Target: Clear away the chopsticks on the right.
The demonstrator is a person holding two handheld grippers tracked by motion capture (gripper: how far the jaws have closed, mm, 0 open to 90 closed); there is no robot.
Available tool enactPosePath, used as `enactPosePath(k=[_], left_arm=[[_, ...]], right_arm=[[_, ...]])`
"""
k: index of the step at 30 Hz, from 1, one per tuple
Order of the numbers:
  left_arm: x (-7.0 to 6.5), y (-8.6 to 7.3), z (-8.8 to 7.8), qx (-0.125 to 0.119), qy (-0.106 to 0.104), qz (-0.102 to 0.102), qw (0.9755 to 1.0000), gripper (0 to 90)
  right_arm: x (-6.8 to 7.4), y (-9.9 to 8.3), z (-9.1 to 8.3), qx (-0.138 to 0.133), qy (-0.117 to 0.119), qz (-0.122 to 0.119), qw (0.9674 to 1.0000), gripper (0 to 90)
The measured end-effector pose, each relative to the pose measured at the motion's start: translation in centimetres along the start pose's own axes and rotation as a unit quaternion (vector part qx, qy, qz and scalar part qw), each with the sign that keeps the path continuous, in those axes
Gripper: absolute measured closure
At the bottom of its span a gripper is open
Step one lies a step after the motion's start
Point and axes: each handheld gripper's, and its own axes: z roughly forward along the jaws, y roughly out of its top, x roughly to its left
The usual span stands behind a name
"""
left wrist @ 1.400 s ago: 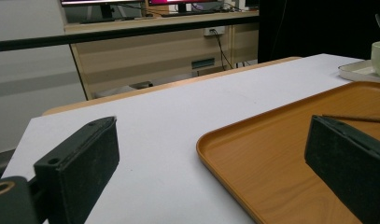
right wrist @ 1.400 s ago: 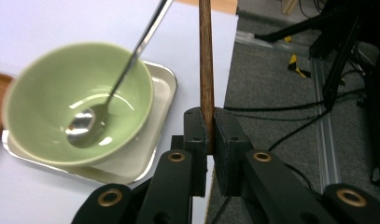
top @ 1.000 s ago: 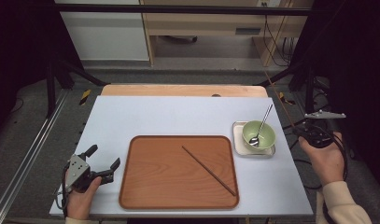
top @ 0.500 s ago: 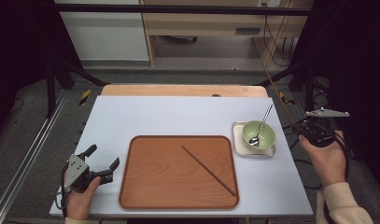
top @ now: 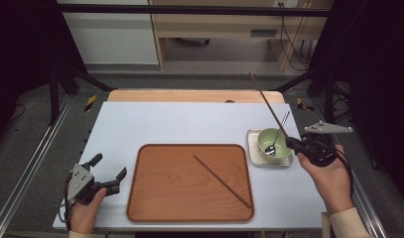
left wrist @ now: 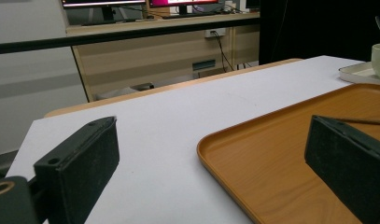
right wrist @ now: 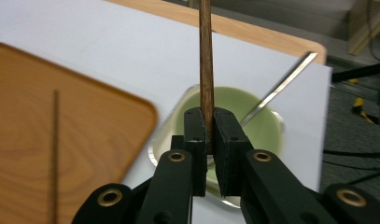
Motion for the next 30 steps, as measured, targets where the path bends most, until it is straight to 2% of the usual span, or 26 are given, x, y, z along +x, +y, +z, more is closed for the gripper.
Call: enactPosePath(k=[7,12,13,15,18,22,26,27,28,29,30], left_arm=[[-0.1,0.0,0.0,0.000,-0.002,0.000,1.0000,2.9],[-0.1,0.0,0.0,0.000,-0.003,0.000,1.0000,2.9],[-0.2,0.0,0.0,-0.001,-0.004,-0.001,1.0000,2.8],[-0.2,0.1,0.0,0.000,-0.003,0.000,1.0000,2.9],[-0.1,0.1,0.0,-0.001,-0.003,-0.002,1.0000,2.9],[-0.1,0.1,0.0,-0.001,-0.002,-0.002,1.0000,2.8],[-0.1,0.1,0.0,-0.002,-0.002,-0.002,1.0000,2.9],[-0.1,0.1,0.0,-0.003,-0.002,-0.002,1.0000,2.9],[-0.1,0.1,0.0,-0.003,-0.003,-0.002,1.0000,2.9],[0.0,0.2,-0.1,-0.003,-0.003,-0.001,1.0000,2.9],[0.0,0.2,-0.1,-0.003,-0.002,-0.001,1.0000,2.9]], right_arm=[[3.9,-1.4,0.7,0.025,0.041,-0.018,0.9987,84.5],[6.8,-2.7,2.1,0.057,0.072,-0.031,0.9953,84.5],[7.5,-3.0,2.6,0.062,0.078,-0.044,0.9940,84.5],[8.5,-3.5,3.2,0.077,0.086,-0.053,0.9919,84.5],[9.6,-4.1,4.1,0.093,0.097,-0.067,0.9886,84.4],[10.9,-4.9,4.8,0.123,0.110,-0.061,0.9844,84.4],[11.8,-5.7,5.1,0.141,0.115,-0.067,0.9810,84.4],[12.0,-5.8,5.1,0.147,0.117,-0.058,0.9806,84.4],[12.1,-6.0,5.1,0.149,0.118,-0.063,0.9798,84.4],[12.5,-6.2,5.1,0.155,0.122,-0.056,0.9789,84.4],[12.6,-6.4,5.2,0.156,0.124,-0.065,0.9779,84.4]])
